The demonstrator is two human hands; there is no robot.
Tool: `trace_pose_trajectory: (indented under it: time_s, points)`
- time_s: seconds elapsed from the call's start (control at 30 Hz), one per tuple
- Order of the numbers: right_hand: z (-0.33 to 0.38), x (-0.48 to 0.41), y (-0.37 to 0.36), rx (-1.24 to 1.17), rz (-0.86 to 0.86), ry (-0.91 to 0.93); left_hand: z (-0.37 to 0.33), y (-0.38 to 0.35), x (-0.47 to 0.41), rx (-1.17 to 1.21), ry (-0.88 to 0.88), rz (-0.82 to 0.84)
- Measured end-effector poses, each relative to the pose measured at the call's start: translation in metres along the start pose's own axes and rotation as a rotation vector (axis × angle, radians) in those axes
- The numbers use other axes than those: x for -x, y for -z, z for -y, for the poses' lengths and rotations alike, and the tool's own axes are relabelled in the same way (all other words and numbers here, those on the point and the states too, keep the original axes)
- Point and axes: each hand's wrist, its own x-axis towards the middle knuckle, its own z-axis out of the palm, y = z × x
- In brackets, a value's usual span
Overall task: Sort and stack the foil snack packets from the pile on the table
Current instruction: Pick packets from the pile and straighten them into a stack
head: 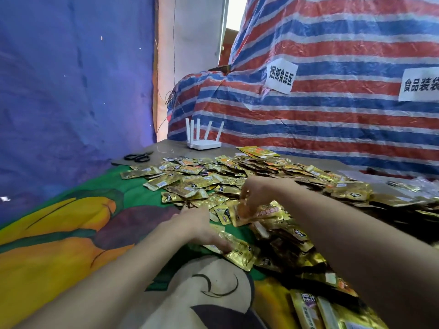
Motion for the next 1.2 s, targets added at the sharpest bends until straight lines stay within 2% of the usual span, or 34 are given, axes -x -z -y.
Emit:
trace_pose_trajectory:
  time_s: [0.1, 0.27, 0.37, 0.47, 0.67, 0.83, 1.03, 1.13, 1.2]
  points:
    - [0.010, -0.010, -0.002, -0.033, 0.085, 0.038, 0.005, 0.004, -0.003, -0.020, -0.055, 0.012]
    - [0.023, -0.013, -0.005, -0.076, 0.224, 0.019, 0.014, 0.023, -0.003, 0.044, -0.123, 0.182]
    - [0.028, -0.016, -0.007, -0.107, 0.189, -0.065, 0.016, 0.031, 0.001, -0.058, -0.096, 0.198]
    - [0.035, -0.020, -0.009, -0.054, 0.076, -0.089, 0.016, 0.035, 0.003, -0.080, -0.084, 0.207]
    - [0.045, -0.033, -0.009, -0.004, 0.109, -0.033, 0.016, 0.043, 0.007, -0.088, -0.100, 0.181]
    - [0.060, -0.032, -0.016, -0.113, 0.210, 0.046, 0.021, 0.040, 0.009, -0.038, -0.135, 0.158]
    - [0.064, -0.029, -0.008, 0.058, 0.338, 0.097, 0.031, 0.038, 0.013, 0.093, -0.117, 0.104]
    - [0.060, -0.024, -0.004, 0.189, 0.289, 0.107, 0.040, 0.039, 0.014, 0.192, -0.081, 0.031]
    - [0.056, -0.019, -0.002, 0.176, 0.208, 0.126, 0.046, 0.036, 0.013, 0.262, -0.057, -0.036]
